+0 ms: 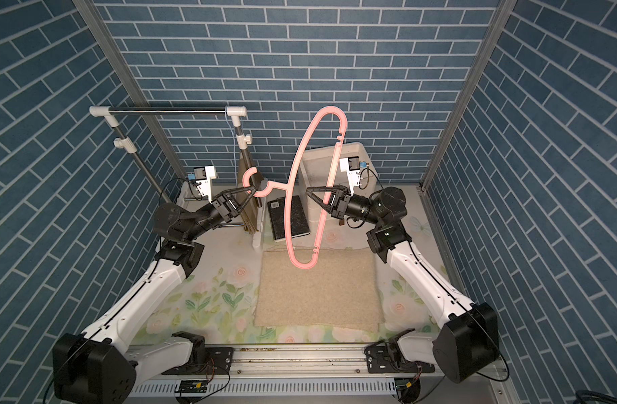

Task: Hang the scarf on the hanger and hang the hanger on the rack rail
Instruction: Pick up the hanger from the clothesline, then hang the scarf on the hanger.

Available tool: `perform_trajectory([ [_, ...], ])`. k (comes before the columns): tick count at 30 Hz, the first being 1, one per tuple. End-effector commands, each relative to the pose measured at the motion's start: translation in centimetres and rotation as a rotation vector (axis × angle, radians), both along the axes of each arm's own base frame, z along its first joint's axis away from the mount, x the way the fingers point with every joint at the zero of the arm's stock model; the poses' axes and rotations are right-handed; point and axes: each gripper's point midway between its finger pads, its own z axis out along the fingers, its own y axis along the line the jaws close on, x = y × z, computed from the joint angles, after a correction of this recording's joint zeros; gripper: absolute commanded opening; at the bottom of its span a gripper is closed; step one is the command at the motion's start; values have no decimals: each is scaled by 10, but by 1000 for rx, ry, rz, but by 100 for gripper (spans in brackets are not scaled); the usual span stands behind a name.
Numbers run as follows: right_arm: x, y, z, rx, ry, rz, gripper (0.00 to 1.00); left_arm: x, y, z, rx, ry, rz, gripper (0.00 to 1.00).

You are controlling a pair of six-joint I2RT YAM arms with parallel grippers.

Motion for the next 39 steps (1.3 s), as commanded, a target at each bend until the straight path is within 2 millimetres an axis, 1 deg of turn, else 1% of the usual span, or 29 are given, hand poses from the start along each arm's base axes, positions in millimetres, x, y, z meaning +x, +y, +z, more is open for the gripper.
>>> perform_trajectory([
  [1,-2,1,-4,-22,-24,5,0,-9,0,13,-3,-59,-9,8],
  [3,7,0,-11,-61,-16,-43,2,-10,0,12,1,-52,-9,4],
  [5,16,-6,-18,-96,-4,-110,14,-12,0,8,20,-42,-4,1],
  [9,30,-20,-35,-172,1,-234,39,-12,5,-7,56,4,46,0],
  [11,33,-27,-46,-218,5,-281,50,-17,10,-9,49,11,70,0],
  [15,40,-49,-67,-304,29,-395,65,-31,18,-14,34,17,108,0],
  [18,43,-71,-78,-363,39,-508,75,-41,20,-30,49,70,106,0],
  [20,47,-91,-88,-411,63,-610,79,-48,19,-44,66,114,95,0],
  [22,50,-115,-99,-456,109,-724,81,-55,18,-58,81,153,79,0],
  [23,53,-130,-111,-490,155,-793,82,-59,17,-67,91,179,67,0],
  [25,52,-152,-132,-541,238,-877,85,-63,17,-82,105,222,61,0],
  [27,51,-172,-161,-612,344,-937,86,-64,17,-99,117,266,62,0],
  [29,48,-187,-188,-669,434,-975,87,-64,17,-116,128,305,65,0],
  [33,38,-206,-235,-749,574,-1013,89,-63,16,-147,146,373,73,0],
  [35,31,-213,-259,-802,644,-1026,89,-65,14,-171,159,430,79,0],
  [36,27,-216,-271,-830,678,-1027,89,-67,13,-181,162,452,76,0],
  [39,15,-219,-300,-887,756,-1012,90,-71,13,-200,163,491,84,0],
])
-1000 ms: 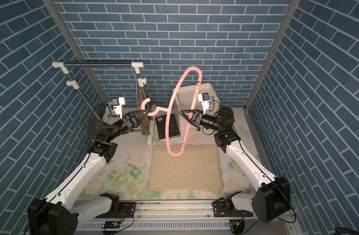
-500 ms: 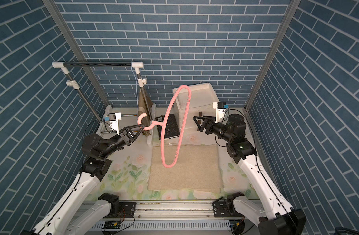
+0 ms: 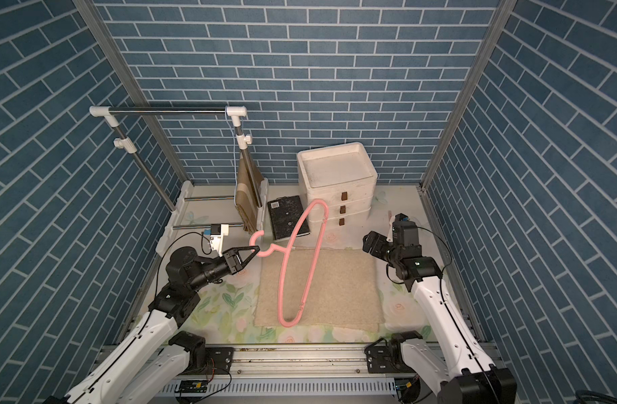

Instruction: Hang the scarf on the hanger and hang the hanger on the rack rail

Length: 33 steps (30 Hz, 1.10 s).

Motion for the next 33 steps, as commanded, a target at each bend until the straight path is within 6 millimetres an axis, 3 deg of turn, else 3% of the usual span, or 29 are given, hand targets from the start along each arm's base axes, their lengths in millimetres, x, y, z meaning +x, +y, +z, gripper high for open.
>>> perform_trajectory([
  [1,-19,-13,-37,-34,135,-65,90,-3,1,-10,-4,5,21,0],
  [6,-33,-15,-74,-35,223,-75,91,-3,1,-35,30,56,25,0],
  [12,-50,-14,-112,-34,327,-70,93,5,1,-49,74,70,41,0],
  [17,-61,-12,-131,-18,383,-53,93,5,-4,-59,92,97,36,0],
  [22,-75,3,-145,72,437,11,89,5,-7,-66,108,110,43,0],
  [29,-88,26,-151,228,467,84,73,11,-7,-70,126,122,72,0],
  [33,-74,44,-131,320,392,162,47,12,-15,-75,139,136,58,0],
])
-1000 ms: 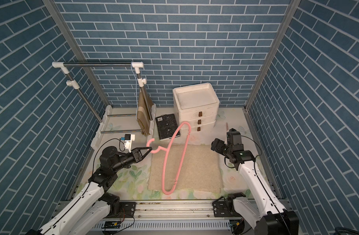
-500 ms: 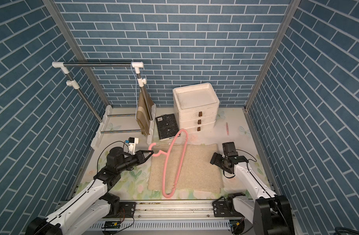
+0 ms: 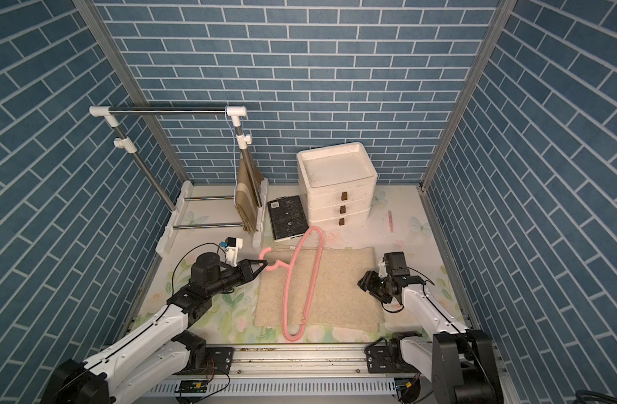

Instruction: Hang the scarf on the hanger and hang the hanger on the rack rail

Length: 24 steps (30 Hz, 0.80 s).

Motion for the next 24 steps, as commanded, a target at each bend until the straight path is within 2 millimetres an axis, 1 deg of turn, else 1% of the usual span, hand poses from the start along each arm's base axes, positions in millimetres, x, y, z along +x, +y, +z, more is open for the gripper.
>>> perform_trajectory([
  [1,9,27,24,168,-63,65,35,5,-7,8,4,-41,-6,0],
  [4,21,48,58,302,-159,127,2,7,-11,7,11,-40,-9,0],
  [5,23,55,70,338,-187,142,0,7,-12,7,11,-43,-11,0],
  [9,28,82,108,491,-242,154,0,8,-19,8,12,-46,-17,0],
  [15,27,138,142,705,-219,132,0,11,-28,15,-32,-41,6,0],
  [17,27,153,146,757,-195,113,0,12,-30,16,-33,-40,12,0],
  [21,28,178,142,792,-153,126,0,13,-34,21,-36,-49,8,0],
  [24,26,189,118,764,-74,122,0,13,-37,25,-43,-55,5,0],
])
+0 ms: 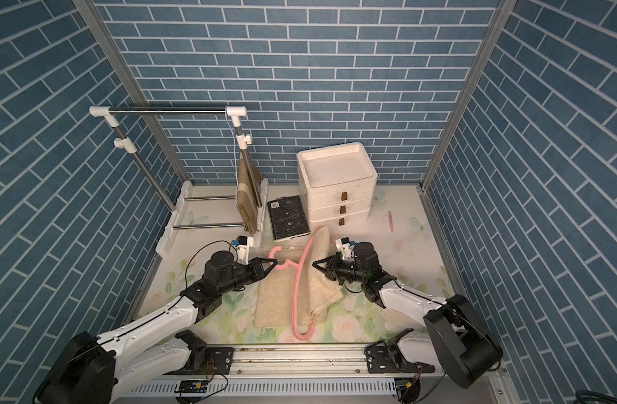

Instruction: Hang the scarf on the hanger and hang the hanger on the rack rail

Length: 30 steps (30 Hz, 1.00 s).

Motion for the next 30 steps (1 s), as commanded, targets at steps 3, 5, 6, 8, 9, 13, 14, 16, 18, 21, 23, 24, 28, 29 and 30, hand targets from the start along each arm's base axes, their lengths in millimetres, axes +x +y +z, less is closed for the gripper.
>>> perform_trajectory([
  [3,8,15,-4,41,57,-37,0,7,-6,27,-43,-72,13,0],
  [5,3,16,-16,21,86,-32,0,6,-8,30,-54,-76,11,0],
  [6,1,18,-20,14,94,-28,0,7,-9,32,-59,-79,10,0],
  [8,-3,21,-30,-7,116,-19,0,6,-12,38,-71,-86,4,0],
  [9,-4,23,-33,-15,124,-13,0,7,-13,40,-76,-87,2,0],
  [13,-7,28,-47,-47,161,-10,0,6,-25,61,-105,-111,-22,0],
  [14,-7,28,-50,-56,170,-19,0,5,-28,67,-113,-119,-28,0],
  [16,-5,29,-54,-70,179,-32,0,5,-33,74,-117,-130,-37,0],
  [18,0,32,-52,-69,168,-36,0,5,-36,80,-121,-139,-39,0],
  [21,7,39,-41,-68,116,-16,8,5,-33,72,-107,-123,-21,0],
  [23,9,37,-36,-108,85,-11,17,6,-31,68,-97,-114,-9,0],
  [24,11,33,-34,-139,63,-15,21,6,-30,66,-92,-110,-2,0],
  [28,8,11,-27,-220,16,-23,40,9,-28,59,-71,-94,15,0],
  [29,4,5,-26,-228,19,-21,44,10,-28,57,-66,-90,16,0],
  [30,-1,1,-25,-229,19,-14,47,11,-29,57,-64,-86,17,0],
])
